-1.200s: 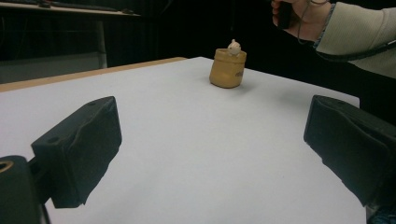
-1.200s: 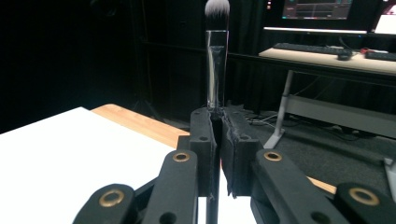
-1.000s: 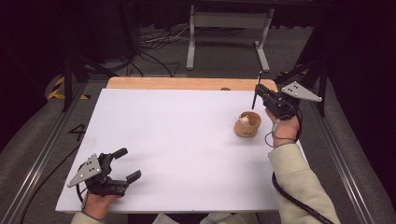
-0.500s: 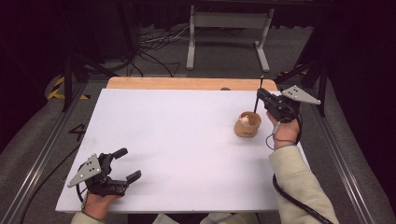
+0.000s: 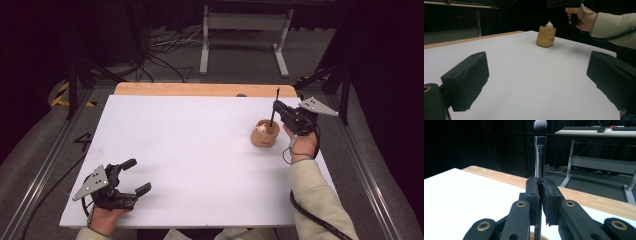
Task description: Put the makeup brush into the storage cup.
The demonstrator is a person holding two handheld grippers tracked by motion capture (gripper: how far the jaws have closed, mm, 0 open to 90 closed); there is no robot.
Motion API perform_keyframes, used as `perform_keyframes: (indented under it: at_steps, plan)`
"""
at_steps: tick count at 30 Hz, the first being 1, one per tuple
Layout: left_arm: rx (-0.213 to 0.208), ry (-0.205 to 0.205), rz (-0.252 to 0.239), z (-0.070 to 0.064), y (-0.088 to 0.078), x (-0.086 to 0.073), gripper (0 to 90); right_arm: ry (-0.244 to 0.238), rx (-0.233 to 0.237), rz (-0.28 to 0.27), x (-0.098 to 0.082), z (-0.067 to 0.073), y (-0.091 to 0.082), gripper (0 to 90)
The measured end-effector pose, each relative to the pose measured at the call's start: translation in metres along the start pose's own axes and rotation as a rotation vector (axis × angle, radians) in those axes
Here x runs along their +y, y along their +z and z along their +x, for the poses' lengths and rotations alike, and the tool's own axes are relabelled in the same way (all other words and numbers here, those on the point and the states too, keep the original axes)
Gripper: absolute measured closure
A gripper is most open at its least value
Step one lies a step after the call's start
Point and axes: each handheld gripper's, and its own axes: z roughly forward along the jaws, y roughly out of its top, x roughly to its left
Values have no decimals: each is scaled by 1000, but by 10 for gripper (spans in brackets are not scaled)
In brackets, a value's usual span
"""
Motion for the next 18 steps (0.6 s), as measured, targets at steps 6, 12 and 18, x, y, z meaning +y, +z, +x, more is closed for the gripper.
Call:
perform_keyframes:
  at_steps: [6,12,18]
  plan:
    - [-1,2,1,0,0,0,47,4,-1,19,-6,-1,2,836]
    - [-1,0,-1,0,0,0,47,25,1,32,-11,-1,3,836]
    - [-1,2,1,0,0,0,47,28,6,49,-16,-1,4,834]
